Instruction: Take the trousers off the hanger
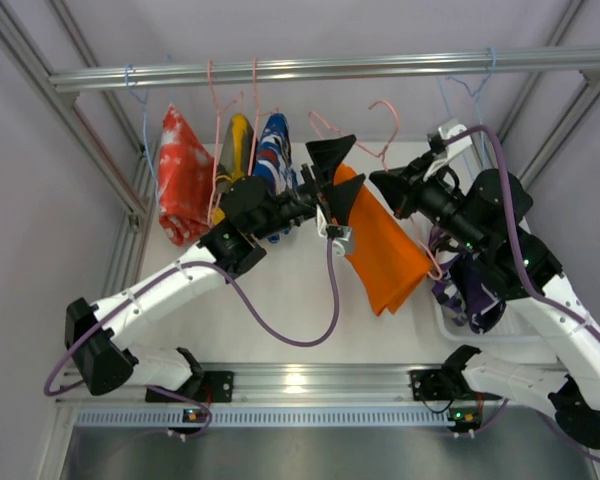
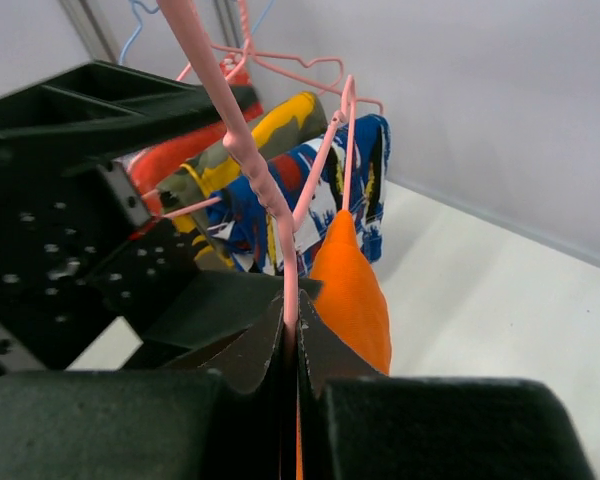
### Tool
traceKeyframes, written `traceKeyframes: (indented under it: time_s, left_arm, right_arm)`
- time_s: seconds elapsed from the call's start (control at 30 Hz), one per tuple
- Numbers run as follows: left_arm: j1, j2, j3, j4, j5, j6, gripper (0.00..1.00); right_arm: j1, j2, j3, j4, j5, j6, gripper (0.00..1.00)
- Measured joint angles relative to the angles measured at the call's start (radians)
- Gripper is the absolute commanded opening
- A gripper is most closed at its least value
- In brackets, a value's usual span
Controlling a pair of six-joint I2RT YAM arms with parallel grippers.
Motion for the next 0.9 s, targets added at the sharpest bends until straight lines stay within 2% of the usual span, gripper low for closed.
traceKeyframes:
  time_s: [0.17,0.23,0.4,0.57,0.8,0.9]
  left_arm:
    - [-0.006,0.057,0.002,0.024,0.000,0.038,0.89]
    - [-0.011,0.077,0.003,0.037,-0.001,0.059,0.82]
    - [-0.029,0.105,0.003,0.093,0.000,0.121,0.73]
    - [-0.031,0.105,0.003,0.143,0.008,0.142,0.70]
    - [-0.033,0.084,-0.003,0.146,0.051,0.161,0.58]
    - [-0.040,0.053,-0.023,0.124,0.073,0.185,0.48]
  right_arm:
    - [0.000,-0.030,-0.011,-0.017,-0.062,0.000,0.00]
    - [0.000,-0.041,-0.014,-0.031,-0.085,0.000,0.00]
    - [0.000,-0.060,-0.029,-0.062,-0.124,0.000,0.00]
    - [0.000,-0.076,-0.058,-0.087,-0.146,-0.001,0.00]
    - [0.000,-0.094,-0.078,-0.111,-0.170,-0.003,0.00]
    - [0.000,-0.097,-0.078,-0.108,-0.198,-0.003,0.00]
